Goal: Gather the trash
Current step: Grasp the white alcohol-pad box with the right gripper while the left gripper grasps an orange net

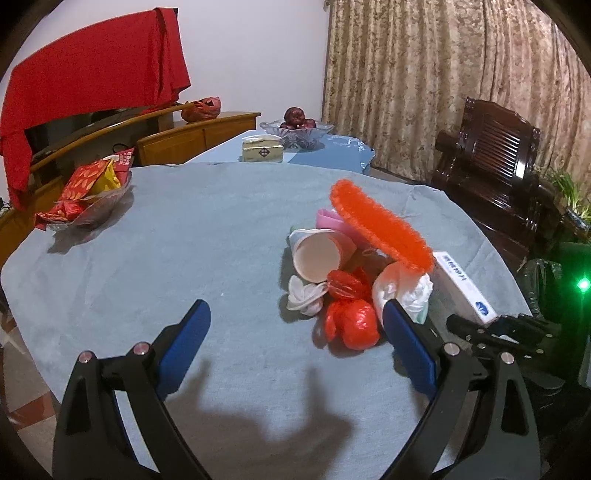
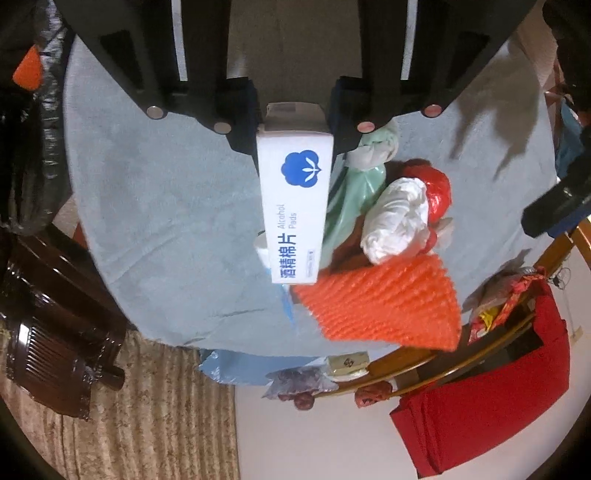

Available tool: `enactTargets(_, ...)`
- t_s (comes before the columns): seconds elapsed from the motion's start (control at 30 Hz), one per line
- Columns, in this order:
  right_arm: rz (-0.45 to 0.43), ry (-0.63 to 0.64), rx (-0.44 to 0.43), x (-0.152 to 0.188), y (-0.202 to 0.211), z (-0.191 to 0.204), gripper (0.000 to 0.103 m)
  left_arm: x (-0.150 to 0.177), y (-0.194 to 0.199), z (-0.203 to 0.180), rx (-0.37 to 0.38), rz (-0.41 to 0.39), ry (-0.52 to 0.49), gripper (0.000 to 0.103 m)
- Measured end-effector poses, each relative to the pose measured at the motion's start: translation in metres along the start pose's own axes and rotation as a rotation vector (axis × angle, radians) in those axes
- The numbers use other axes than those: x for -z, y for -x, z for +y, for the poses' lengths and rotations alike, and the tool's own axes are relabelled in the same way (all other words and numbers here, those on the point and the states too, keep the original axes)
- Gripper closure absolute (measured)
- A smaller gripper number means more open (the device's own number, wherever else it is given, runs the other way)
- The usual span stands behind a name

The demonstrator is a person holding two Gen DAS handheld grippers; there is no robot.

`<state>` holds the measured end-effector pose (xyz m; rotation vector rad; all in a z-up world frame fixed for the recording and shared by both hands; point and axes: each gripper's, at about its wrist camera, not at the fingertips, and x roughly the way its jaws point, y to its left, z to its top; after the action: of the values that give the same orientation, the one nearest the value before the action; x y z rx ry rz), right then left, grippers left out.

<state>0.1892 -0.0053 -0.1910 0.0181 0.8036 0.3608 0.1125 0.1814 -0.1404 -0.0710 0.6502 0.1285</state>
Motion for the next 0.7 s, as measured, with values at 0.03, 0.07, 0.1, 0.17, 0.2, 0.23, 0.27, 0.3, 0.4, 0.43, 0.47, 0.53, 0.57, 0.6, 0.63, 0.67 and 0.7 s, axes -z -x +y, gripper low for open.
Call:
enactTargets(0.03, -0.006, -0.004, 0.007, -0.001, 0.003, -0.003, 0.074, 0.000, 0.000, -0.001, 0.005, -0.001, 0.000, 0.011)
enactTargets(0.07, -0.016, -0.010, 0.014, -0.001, 0.009, -0.008, 0.074, -0.001, 0.000, -0.004, 0.015, -0.002, -0.002, 0.011)
enactTargets(0.1, -0.023, -0.018, 0.016, -0.002, 0.014, -0.012, 0.074, -0.002, 0.000, -0.007, 0.023, -0.004, -0.004, 0.011)
enactTargets(0.17, -0.033, -0.031, 0.025, -0.003, 0.020, -0.020, 0.074, -0.004, 0.000, -0.013, 0.039, -0.005, -0.008, 0.012)
enactTargets(0.2, -0.038, -0.037, 0.028, -0.004, 0.023, -0.023, 0.074, -0.005, -0.001, -0.016, 0.046, -0.005, -0.009, 0.012)
enactTargets(0.23, -0.044, -0.043, 0.033, -0.006, 0.026, -0.027, 0.074, -0.006, -0.002, -0.020, 0.053, -0.008, -0.011, 0.012)
enactTargets(0.27, -0.049, -0.047, 0.036, -0.009, 0.027, -0.030, 0.074, -0.007, -0.003, -0.022, 0.058, -0.009, -0.012, 0.012)
enactTargets(0.3, -0.056, -0.051, 0.041, -0.011, 0.028, -0.033, 0.074, -0.009, -0.004, -0.025, 0.067, -0.012, -0.013, 0.012)
enactTargets(0.4, -0.065, -0.059, 0.047, -0.019, 0.029, -0.040, 0.074, -0.016, -0.008, -0.034, 0.086, -0.020, -0.018, 0.016)
enactTargets(0.43, -0.068, -0.059, 0.050, -0.020, 0.029, -0.042, 0.074, -0.019, -0.010, -0.037, 0.093, -0.020, -0.021, 0.019)
enactTargets(0.47, -0.070, -0.058, 0.053, -0.022, 0.029, -0.043, 0.074, -0.022, -0.013, -0.041, 0.099, -0.020, -0.025, 0.019)
enactTargets(0.53, -0.075, -0.052, 0.060, -0.026, 0.028, -0.045, 0.074, -0.029, -0.020, -0.047, 0.105, -0.023, -0.027, 0.020)
enactTargets(0.57, -0.077, -0.050, 0.062, -0.028, 0.028, -0.046, 0.074, -0.031, -0.021, -0.048, 0.107, -0.024, -0.027, 0.020)
enactTargets(0.6, -0.080, -0.046, 0.064, -0.030, 0.028, -0.047, 0.074, -0.034, -0.025, -0.051, 0.111, -0.025, -0.025, 0.020)
enactTargets(0.63, -0.081, -0.044, 0.065, -0.031, 0.027, -0.047, 0.074, -0.036, -0.029, -0.053, 0.115, -0.022, -0.023, 0.020)
enactTargets(0.67, -0.083, -0.042, 0.066, -0.033, 0.027, -0.047, 0.074, -0.037, -0.032, -0.055, 0.117, -0.019, -0.022, 0.020)
enactTargets(0.7, -0.084, -0.041, 0.065, -0.034, 0.026, -0.048, 0.074, -0.039, -0.036, -0.057, 0.117, -0.014, -0.022, 0.020)
